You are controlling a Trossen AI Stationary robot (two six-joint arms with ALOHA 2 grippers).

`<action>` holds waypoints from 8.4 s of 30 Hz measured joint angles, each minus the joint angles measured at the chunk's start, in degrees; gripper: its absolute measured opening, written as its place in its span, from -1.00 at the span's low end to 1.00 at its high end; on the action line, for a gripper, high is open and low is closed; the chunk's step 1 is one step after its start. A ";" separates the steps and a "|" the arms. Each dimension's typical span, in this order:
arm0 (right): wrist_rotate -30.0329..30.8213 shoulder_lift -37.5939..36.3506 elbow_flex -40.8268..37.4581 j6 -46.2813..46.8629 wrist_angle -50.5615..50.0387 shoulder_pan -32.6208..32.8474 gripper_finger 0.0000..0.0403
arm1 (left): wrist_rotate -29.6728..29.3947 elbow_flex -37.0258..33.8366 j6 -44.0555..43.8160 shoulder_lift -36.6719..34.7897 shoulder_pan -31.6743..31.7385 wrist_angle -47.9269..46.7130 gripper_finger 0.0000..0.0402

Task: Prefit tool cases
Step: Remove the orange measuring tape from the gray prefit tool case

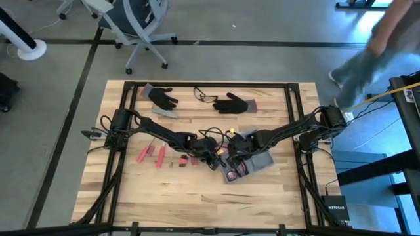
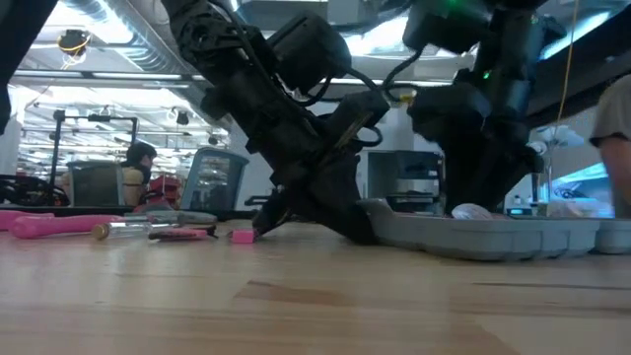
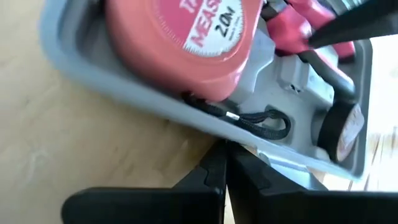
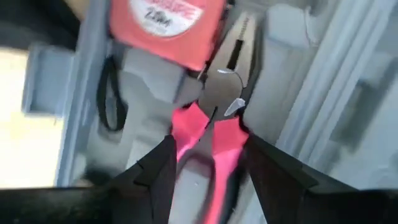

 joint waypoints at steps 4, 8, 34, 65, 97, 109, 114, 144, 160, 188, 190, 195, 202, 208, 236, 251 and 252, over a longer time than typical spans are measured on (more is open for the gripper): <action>2.98 -2.70 3.10 -2.28 -2.44 -0.12 -0.09 | -0.27 0.00 -0.42 0.00 0.06 0.02 -1.00; 0.38 -2.99 4.62 0.84 -1.99 1.45 -0.09 | -0.23 0.00 -0.43 0.00 0.07 -0.15 -1.00; 3.25 7.74 5.81 10.32 -1.74 3.85 -0.09 | 0.52 -0.15 -2.68 0.01 -1.37 0.46 -1.00; 3.63 5.84 6.02 20.71 -5.30 3.23 -0.12 | -1.80 -0.15 36.27 -6.33 2.50 -14.80 -1.00; 11.02 5.13 5.85 20.61 1.78 3.92 -0.98 | 0.16 -0.13 44.23 -8.62 3.12 -13.76 -1.00; 16.91 -4.34 6.00 9.13 -3.45 3.09 -0.99 | -2.49 -0.02 45.68 -14.16 5.47 -17.44 -1.00; 13.02 -5.53 6.09 -1.24 -5.93 -0.96 -1.00 | -4.87 -0.06 41.98 -13.77 6.22 -18.97 -1.00; -16.69 -4.06 3.13 -46.80 1.45 -17.13 -1.00 | -18.47 -4.21 10.89 -12.46 -6.03 -22.77 -1.00; -10.05 -4.06 -8.20 -16.38 21.97 -10.28 -1.00 | -11.55 -5.62 14.51 -12.46 0.78 -22.60 -1.00; 8.66 1.81 -4.60 -15.86 22.51 -12.21 -1.00 | -12.81 -5.62 7.57 -8.07 -1.17 -9.23 -1.00; 6.84 2.57 -4.59 -15.89 23.78 -13.15 -1.00 | -14.20 -5.59 7.06 -7.45 -2.65 -7.29 -1.00; -1.45 5.50 -4.55 -16.98 25.91 -15.11 -1.00 | -14.55 -5.60 1.32 -5.49 -5.45 -4.44 -1.00; -4.65 6.10 -4.48 -17.20 26.68 -15.26 -1.00 | -16.03 -5.60 -1.02 -5.05 -5.62 -3.15 -1.00; -8.61 6.12 -4.53 -18.51 26.35 -14.79 -1.00 | -16.53 -5.55 -3.75 -2.72 -3.43 0.29 -1.00; -27.60 -9.06 -4.56 -22.81 25.38 -22.96 -0.99 | -15.39 -5.70 10.81 -4.78 -3.39 -0.29 -1.00; -14.65 -8.11 -4.45 -42.89 24.73 -8.67 0.00 | -13.81 -5.70 20.92 -13.35 -4.42 -14.97 -1.00; -12.25 -7.33 -4.20 -44.03 24.48 -7.68 0.08 | -14.41 -5.70 21.08 -13.42 -4.42 -14.95 -1.00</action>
